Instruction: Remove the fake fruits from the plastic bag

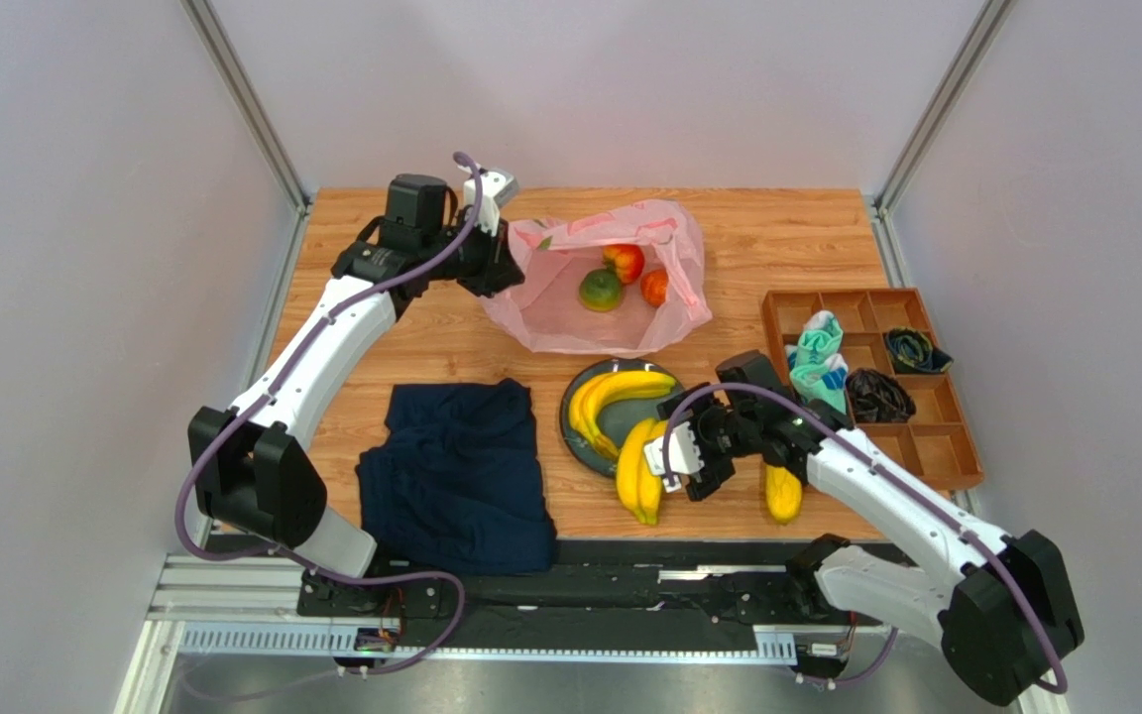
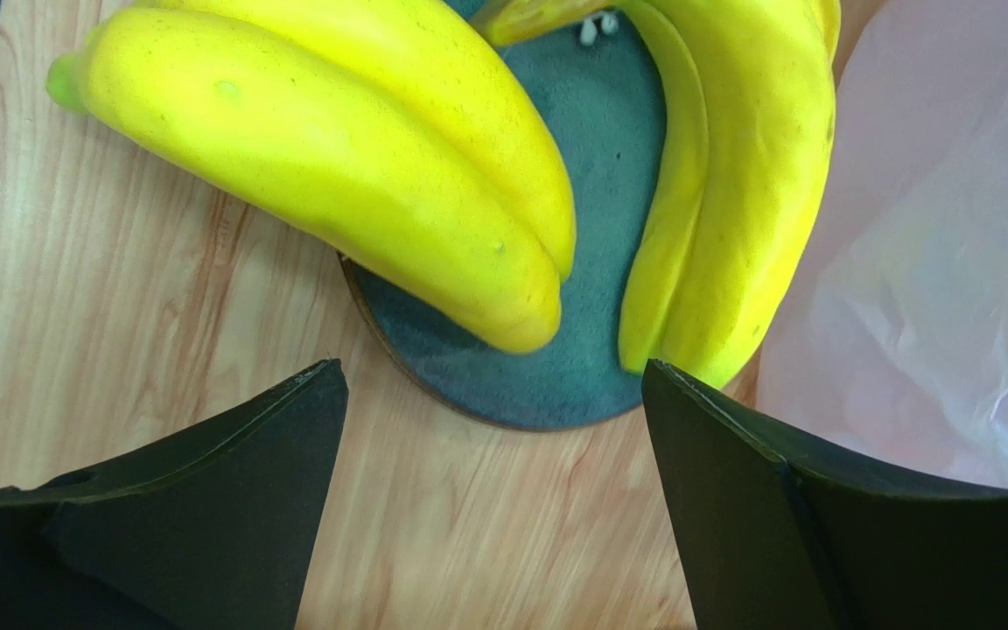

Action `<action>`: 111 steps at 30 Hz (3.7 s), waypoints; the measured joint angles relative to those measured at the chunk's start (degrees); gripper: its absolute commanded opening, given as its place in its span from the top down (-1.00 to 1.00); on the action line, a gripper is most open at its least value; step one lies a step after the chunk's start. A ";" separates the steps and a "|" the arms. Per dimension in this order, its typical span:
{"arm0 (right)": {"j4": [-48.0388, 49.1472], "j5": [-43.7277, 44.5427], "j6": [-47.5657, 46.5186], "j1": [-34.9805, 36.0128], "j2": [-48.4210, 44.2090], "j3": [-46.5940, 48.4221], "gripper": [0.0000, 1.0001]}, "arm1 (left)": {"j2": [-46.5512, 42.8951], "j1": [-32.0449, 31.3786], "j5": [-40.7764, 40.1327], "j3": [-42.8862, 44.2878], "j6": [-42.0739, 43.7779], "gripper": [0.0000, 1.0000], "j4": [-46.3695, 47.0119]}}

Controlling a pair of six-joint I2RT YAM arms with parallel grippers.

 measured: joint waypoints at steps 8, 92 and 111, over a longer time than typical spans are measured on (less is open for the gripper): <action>5.60 -5.88 -10.78 0.00 8.76 1.09 -0.48 | -1.77 0.00 -0.81 -0.87 1.27 1.00 -0.50; -11.43 13.55 52.52 0.52 25.92 31.54 -1.00 | -1.81 0.00 1.38 -3.39 -0.85 1.00 1.07; -28.48 24.48 60.39 -7.58 18.82 20.48 -0.78 | -1.81 0.00 1.77 -3.39 -2.75 1.00 1.60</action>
